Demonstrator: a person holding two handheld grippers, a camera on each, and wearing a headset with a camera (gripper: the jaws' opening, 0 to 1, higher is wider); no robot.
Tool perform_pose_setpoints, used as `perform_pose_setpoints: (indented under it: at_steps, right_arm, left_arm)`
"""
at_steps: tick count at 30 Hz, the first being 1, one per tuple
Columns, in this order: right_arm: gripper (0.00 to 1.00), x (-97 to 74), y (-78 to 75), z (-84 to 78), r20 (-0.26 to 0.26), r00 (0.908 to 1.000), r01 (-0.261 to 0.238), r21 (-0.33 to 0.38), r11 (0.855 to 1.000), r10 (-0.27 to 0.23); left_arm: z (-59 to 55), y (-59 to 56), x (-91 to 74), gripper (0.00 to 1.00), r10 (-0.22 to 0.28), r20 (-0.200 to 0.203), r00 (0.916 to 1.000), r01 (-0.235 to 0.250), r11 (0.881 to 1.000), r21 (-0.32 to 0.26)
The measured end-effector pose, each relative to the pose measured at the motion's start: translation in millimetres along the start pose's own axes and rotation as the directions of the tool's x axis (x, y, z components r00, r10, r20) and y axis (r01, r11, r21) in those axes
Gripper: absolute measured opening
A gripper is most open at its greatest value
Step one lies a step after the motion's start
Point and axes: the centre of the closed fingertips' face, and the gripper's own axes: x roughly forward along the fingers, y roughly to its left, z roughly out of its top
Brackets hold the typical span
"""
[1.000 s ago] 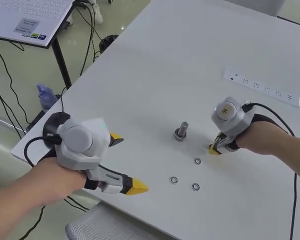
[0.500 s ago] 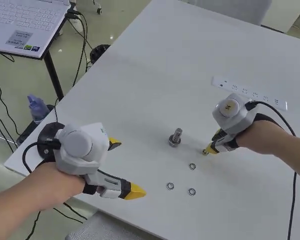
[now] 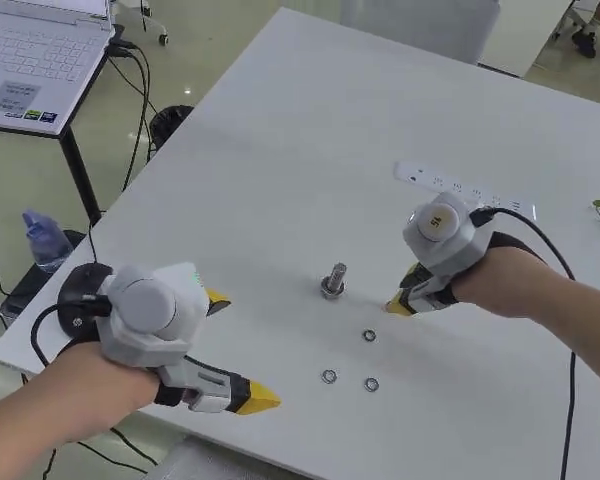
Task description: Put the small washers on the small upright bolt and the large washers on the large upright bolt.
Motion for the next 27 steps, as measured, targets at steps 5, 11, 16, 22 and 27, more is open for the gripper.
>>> perform_pose_setpoints:
  at_steps: [5, 11, 16, 22, 27]
  right_arm:
    - [0.27, 3.8, 13.5, -6.2, 0.000, 0.9999, -0.011, 0.010, 1.000, 0.011]
    - [0.27, 8.3, 24.6, -10.0, 0.007, 0.9998, -0.018, 0.028, 0.999, 0.017]
    - [0.26, 15.5, 29.5, -13.0, 0.004, 0.9997, -0.024, 0.038, 0.999, 0.024]
    - [0.26, 25.9, 32.3, -15.7, 0.000, 0.9995, -0.031, 0.044, 0.999, 0.032]
    - [0.26, 31.7, 30.6, -14.3, 0.018, 0.9997, -0.018, 0.055, 0.998, 0.017]
  left_arm:
    - [0.6, 0.3, -1.1, 0.86, -0.010, 0.000, 1.0000, 0.010, 1.000, 0.016]
    - [-1.1, 1.7, -4.4, 0.85, -0.020, -0.007, 0.9998, 0.020, 0.999, 0.026]
    - [-2.5, 1.8, -4.9, 0.85, -0.027, -0.014, 0.9995, 0.027, 0.999, 0.032]
    - [-4.2, 2.9, -2.5, 0.85, -0.031, -0.021, 0.9993, 0.032, 0.999, 0.034]
    - [-2.3, 4.3, 0.0, 0.85, -0.036, -0.015, 0.9992, 0.037, 0.999, 0.031]
